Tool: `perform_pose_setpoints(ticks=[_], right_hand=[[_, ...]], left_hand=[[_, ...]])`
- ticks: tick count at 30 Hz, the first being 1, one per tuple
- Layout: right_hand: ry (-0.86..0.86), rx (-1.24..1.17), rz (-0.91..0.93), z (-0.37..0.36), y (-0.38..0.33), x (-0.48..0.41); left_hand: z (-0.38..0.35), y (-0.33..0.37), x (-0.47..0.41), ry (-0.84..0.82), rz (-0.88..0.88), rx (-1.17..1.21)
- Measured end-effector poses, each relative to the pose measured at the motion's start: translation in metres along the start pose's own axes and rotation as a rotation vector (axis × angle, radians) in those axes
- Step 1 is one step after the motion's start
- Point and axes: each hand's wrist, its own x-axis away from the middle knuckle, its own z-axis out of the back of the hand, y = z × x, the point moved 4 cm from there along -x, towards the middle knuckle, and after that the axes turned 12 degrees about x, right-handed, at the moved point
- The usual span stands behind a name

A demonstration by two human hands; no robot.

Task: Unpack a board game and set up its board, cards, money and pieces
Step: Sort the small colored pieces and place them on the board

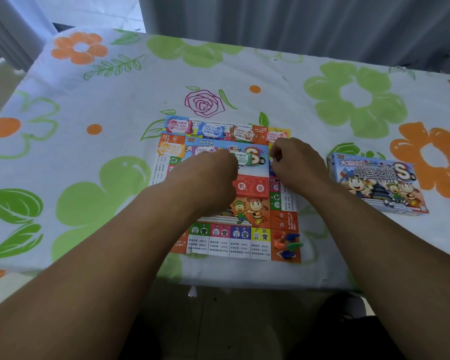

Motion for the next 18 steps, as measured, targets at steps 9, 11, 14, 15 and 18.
perform_pose_setpoints(ticks=[9,11,14,15,18], right_hand=[[0.018,0.01,0.007,0.001,-0.001,0.001],[0.017,0.007,0.003,0.002,-0.002,0.002],[0.017,0.009,0.009,0.005,-0.006,0.005],[0.016,0.011,0.015,0.006,-0.008,0.005],[0.008,0.008,0.036,0.01,-0.015,0.008]], left_hand=[[0.001,0.0,0.003,0.006,0.018,0.014],[0.002,0.001,0.003,0.009,0.016,0.014],[0.003,0.002,0.003,0.015,0.014,0.008],[0.003,0.002,0.003,0.019,0.013,0.005],[0.004,0.004,0.005,0.03,0.004,-0.002]])
